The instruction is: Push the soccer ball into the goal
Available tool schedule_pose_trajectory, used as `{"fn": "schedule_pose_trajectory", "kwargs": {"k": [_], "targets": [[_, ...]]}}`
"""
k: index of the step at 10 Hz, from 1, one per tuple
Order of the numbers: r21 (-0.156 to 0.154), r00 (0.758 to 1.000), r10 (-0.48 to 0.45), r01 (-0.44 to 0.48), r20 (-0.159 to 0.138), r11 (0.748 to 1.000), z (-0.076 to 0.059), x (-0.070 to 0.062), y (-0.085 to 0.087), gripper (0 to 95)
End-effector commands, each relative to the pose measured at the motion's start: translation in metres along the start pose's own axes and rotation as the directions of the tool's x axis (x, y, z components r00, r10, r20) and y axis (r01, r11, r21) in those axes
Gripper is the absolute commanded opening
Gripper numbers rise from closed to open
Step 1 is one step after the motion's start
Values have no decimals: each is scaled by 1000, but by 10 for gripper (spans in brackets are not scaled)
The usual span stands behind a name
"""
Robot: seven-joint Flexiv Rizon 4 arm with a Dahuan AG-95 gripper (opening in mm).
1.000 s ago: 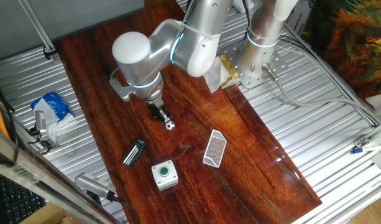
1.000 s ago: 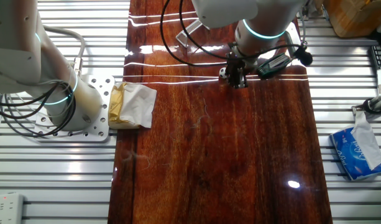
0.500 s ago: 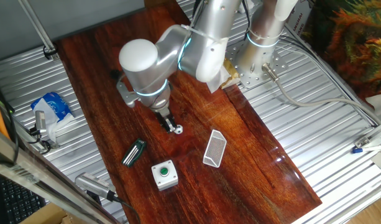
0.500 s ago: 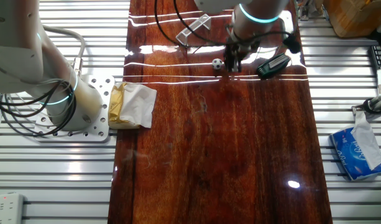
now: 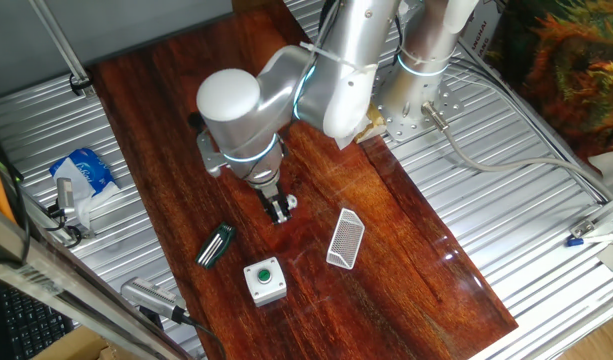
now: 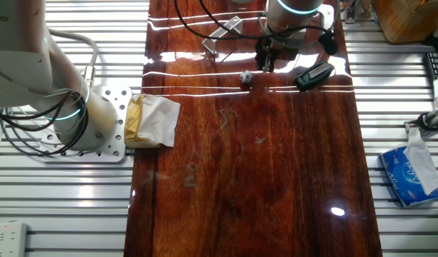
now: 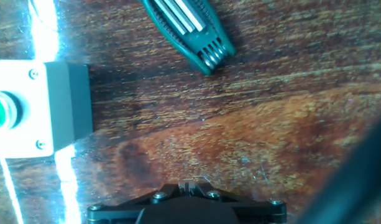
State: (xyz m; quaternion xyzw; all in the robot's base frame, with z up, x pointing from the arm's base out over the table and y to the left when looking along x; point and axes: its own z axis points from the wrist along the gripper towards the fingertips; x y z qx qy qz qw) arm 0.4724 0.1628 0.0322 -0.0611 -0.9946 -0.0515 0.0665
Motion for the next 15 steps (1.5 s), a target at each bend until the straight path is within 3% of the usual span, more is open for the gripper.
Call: {"fn": "schedule_pose_trajectory", "kwargs": {"k": [1,2,5,6,8,11,15], "targets": [[10,998,-59,59,-7,998,-5,1,-9,0],[20,997,-81,82,-16,996,-9,2,-16,0],[99,973,-221,227,-67,969,-19,5,-37,0],[110,965,-250,257,-74,960,-21,6,-42,0],[150,930,-354,365,-96,919,-23,8,-65,0],[170,896,-431,444,-106,880,-22,11,-89,0],[181,874,-474,487,-112,855,-27,-1,-97,0]]}}
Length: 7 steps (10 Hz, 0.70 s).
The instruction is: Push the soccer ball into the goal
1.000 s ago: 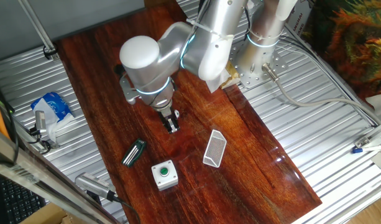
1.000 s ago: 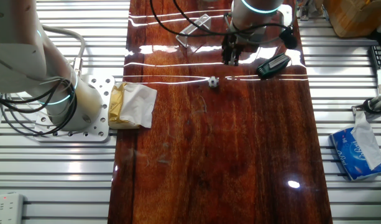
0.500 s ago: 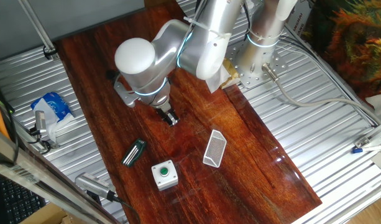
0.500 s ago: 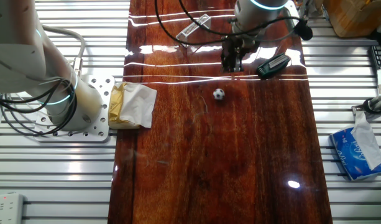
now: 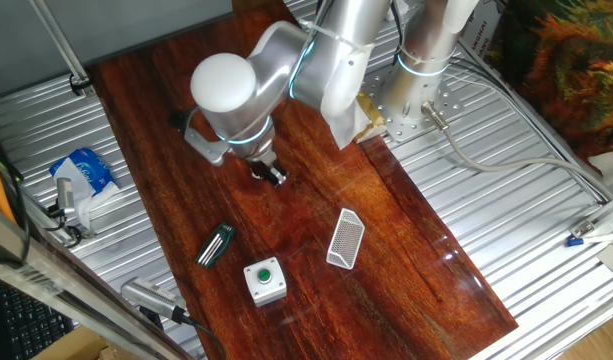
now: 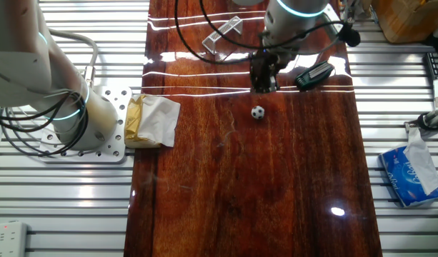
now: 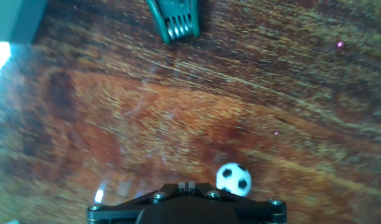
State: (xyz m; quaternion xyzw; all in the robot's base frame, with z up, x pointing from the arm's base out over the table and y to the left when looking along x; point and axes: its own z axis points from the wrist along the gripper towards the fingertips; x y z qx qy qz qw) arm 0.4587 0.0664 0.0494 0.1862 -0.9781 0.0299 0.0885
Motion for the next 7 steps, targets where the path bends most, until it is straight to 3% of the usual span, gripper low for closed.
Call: {"fn": "schedule_pose_trajectory", "kwargs": {"k": [1,4,7], "targets": [[30,999,-50,50,-7,998,-3,-7,-9,0],[43,994,-109,109,-6,993,-8,-11,-32,0],[51,993,-114,114,2,992,-6,-7,-43,0]]}}
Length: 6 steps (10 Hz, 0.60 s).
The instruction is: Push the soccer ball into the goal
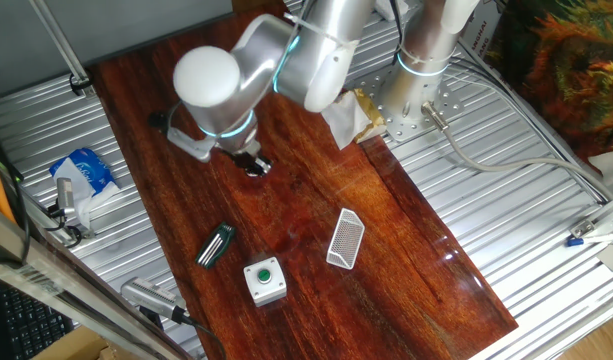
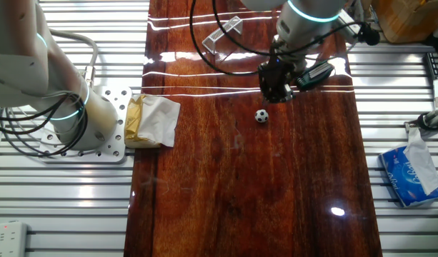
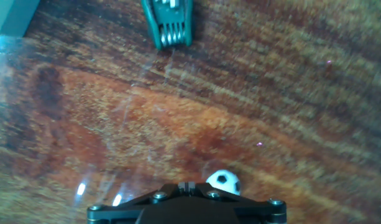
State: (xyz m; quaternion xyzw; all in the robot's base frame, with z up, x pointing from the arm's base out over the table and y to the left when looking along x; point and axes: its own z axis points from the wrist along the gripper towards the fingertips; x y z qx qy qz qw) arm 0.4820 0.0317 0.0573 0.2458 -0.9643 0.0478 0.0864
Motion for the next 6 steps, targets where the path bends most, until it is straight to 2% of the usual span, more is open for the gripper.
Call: {"fn": "schedule_pose_trajectory", "kwargs": {"k": [1,3,4,6], "targets": [[11,1000,1,-1,18,1000,6,4,-10,0],[8,1000,0,0,19,1000,8,5,-16,0],[19,1000,-8,8,16,1000,12,4,-24,0],[30,1000,-4,3,11,1000,18,2,-26,0]]}}
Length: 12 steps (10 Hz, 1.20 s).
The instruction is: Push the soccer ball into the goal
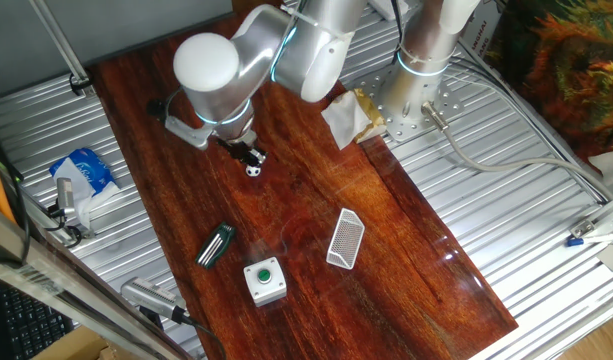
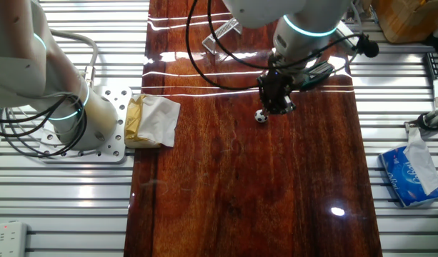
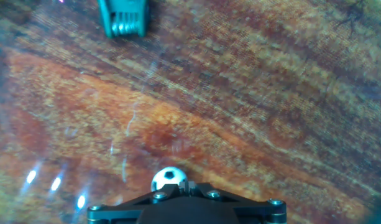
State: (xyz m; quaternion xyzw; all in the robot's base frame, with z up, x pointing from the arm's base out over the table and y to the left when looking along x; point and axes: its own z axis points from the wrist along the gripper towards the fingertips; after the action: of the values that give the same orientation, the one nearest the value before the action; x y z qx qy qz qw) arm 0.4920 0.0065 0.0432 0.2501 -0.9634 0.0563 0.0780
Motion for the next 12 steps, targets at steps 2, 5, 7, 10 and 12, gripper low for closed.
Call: {"fn": "schedule_pose_trajectory", "kwargs": {"k": [2,5,7,10,12], "targets": [[33,1000,-10,11,-19,999,5,1,0,0],[44,999,-38,40,-32,998,8,2,0,0],[26,999,-27,28,-18,999,15,1,1,0],[-88,997,71,-70,8,994,17,-1,2,0],[-171,990,144,-143,-9,975,17,-3,2,0]]}}
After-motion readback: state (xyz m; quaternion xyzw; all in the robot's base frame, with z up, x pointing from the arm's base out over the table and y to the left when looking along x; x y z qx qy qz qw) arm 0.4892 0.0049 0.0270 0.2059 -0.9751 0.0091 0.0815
